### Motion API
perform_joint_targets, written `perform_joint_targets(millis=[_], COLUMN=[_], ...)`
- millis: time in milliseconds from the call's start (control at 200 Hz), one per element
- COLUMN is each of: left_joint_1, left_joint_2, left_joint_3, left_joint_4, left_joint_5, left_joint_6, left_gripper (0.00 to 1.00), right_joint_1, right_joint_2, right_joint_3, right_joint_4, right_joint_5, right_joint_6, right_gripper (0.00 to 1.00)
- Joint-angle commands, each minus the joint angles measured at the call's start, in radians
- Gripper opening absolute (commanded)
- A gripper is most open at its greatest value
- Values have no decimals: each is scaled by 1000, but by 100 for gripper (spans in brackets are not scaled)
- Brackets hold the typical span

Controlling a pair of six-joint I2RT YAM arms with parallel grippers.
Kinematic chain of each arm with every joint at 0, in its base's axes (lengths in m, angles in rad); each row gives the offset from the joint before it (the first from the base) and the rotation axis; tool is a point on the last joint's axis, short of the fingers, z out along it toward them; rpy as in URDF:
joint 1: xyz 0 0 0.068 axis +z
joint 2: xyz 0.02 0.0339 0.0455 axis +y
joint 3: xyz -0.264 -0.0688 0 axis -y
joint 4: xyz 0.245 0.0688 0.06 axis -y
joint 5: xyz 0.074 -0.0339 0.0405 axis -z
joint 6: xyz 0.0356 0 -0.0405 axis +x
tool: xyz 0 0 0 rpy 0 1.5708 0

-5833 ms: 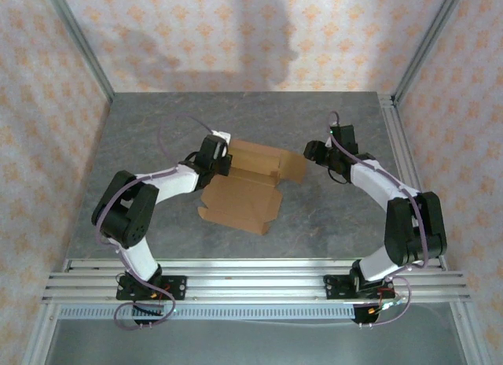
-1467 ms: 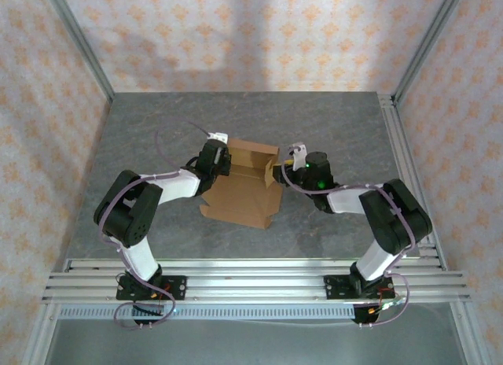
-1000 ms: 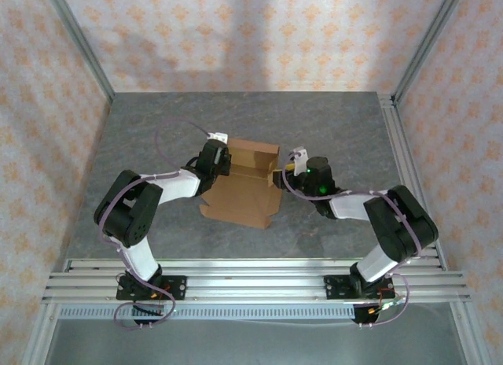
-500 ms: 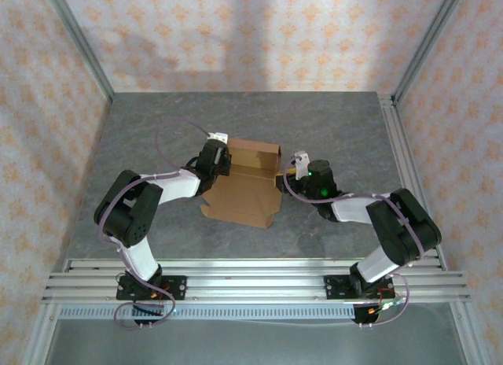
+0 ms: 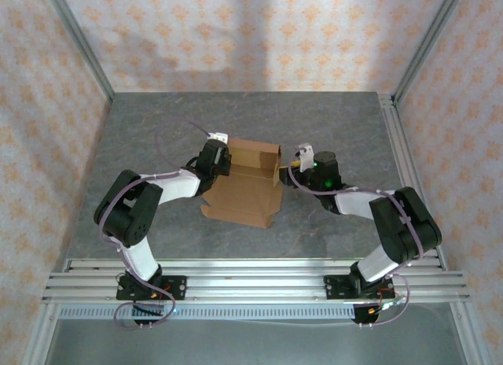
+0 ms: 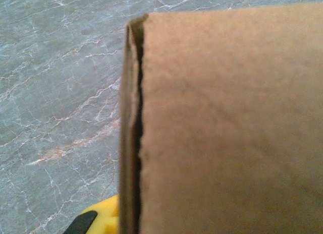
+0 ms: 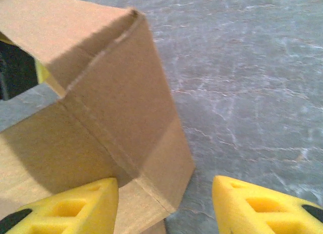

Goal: Fold the paper box

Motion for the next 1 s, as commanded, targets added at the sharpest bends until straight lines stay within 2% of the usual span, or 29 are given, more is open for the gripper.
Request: perform_joint_targets(millis=[0, 230, 546, 856, 996], left_joint_1=[-10, -10, -11, -11, -10], left_joint_2=[54, 56, 54, 57, 55], left_joint_3=[-4, -3, -9, -7, -9], left_joint_4=[-132, -132, -124, -125, -125], left_joint_5=[17, 18, 17, 19, 19], left_joint_6=[20, 20, 19, 19, 19], left_gripper=[0, 0, 0, 0, 0], right_joint_1=[4, 27, 56, 94, 107], right_joint_2=[32, 59, 105, 139, 134], right_joint_3=[38, 68, 100, 143, 136], right_joint_4=[7, -23, 16, 5, 24], right_joint_5=[-104, -93, 15, 80, 169], right_joint_6=[-5, -18, 7, -1, 15], right_gripper=[52, 51, 43, 41, 36])
